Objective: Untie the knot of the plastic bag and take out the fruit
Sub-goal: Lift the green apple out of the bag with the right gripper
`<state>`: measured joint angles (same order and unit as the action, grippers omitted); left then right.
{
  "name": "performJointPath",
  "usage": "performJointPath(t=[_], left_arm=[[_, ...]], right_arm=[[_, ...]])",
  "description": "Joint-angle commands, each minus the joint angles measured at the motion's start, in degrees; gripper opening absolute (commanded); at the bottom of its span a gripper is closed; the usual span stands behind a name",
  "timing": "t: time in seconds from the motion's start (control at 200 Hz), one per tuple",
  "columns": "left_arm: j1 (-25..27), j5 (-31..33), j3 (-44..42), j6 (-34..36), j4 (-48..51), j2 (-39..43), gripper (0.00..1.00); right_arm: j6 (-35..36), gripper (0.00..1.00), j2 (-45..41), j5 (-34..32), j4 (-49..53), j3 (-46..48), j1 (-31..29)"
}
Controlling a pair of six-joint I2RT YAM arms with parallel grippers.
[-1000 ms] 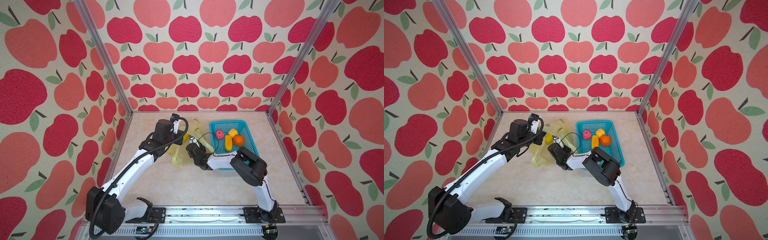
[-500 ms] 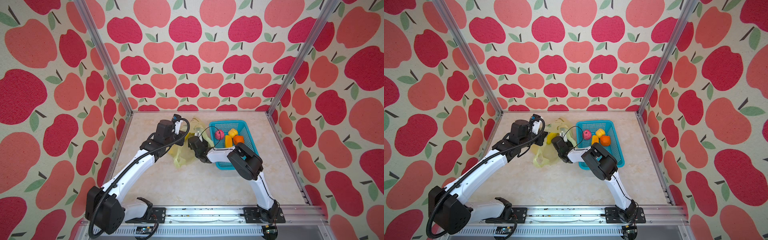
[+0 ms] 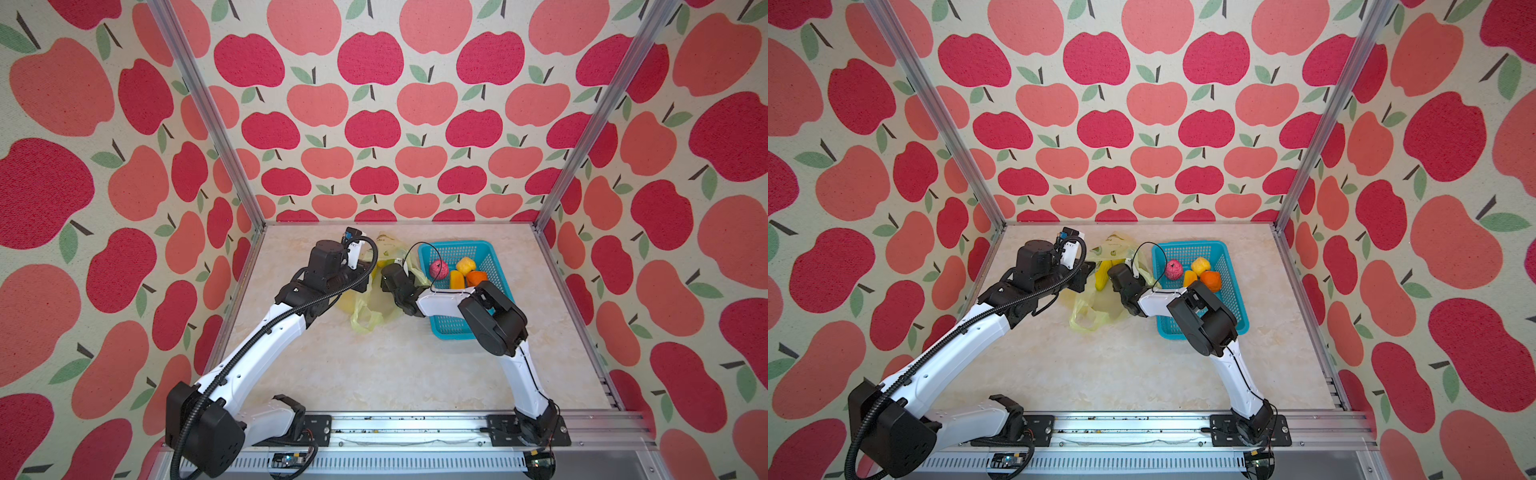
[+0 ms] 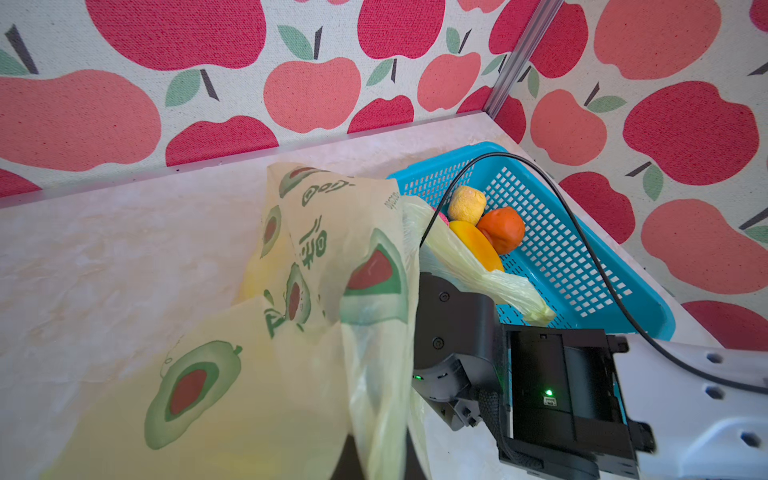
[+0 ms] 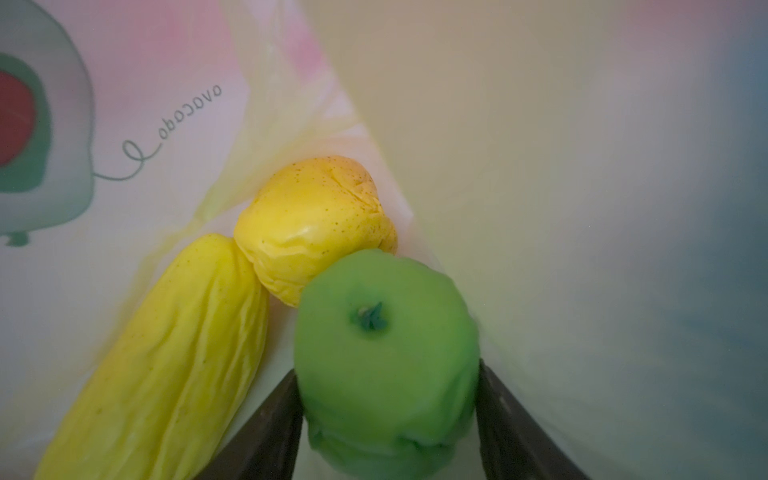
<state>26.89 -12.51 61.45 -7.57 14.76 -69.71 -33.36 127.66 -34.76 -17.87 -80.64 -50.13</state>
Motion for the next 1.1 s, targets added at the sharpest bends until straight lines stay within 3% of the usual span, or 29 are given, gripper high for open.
performJointPath(t=[0.0,0.11,0.26,0.59,0.905,1.095], left_arm=[[0.24,-0.35,-0.36,1.07,-0.35,1.59,0.00],[0.24,-0.49,-0.37,1.07,-0.35,1.70,0.00],[0.22,-0.32,-0.45,1.16,-0.44,1.47,0.00],[-0.09,-0.12,-0.01,1.14,-0.79,-0.70,0.00],[-0.62,-0.03,-0.08,0.89,-1.06,-1.61,0.00],[-0.88,0.08,0.01,0.57,-0.98,-2.09,0.00]], right_arm=[[-1.32,0.74,1.60,1.50,4.32,-2.09,0.69],[-2.44,0.75,2.38,2.96,5.21,-3.11,1.24],[-1.79,0.46,1.93,4.40,2.65,-2.01,1.26],[5.67,0.26,-7.35,2.88,-6.92,8.50,-3.52],[9.04,0.22,-18.49,7.18,-17.90,22.36,-8.91],[17.10,0.22,-27.24,9.43,-25.11,30.28,-12.82]])
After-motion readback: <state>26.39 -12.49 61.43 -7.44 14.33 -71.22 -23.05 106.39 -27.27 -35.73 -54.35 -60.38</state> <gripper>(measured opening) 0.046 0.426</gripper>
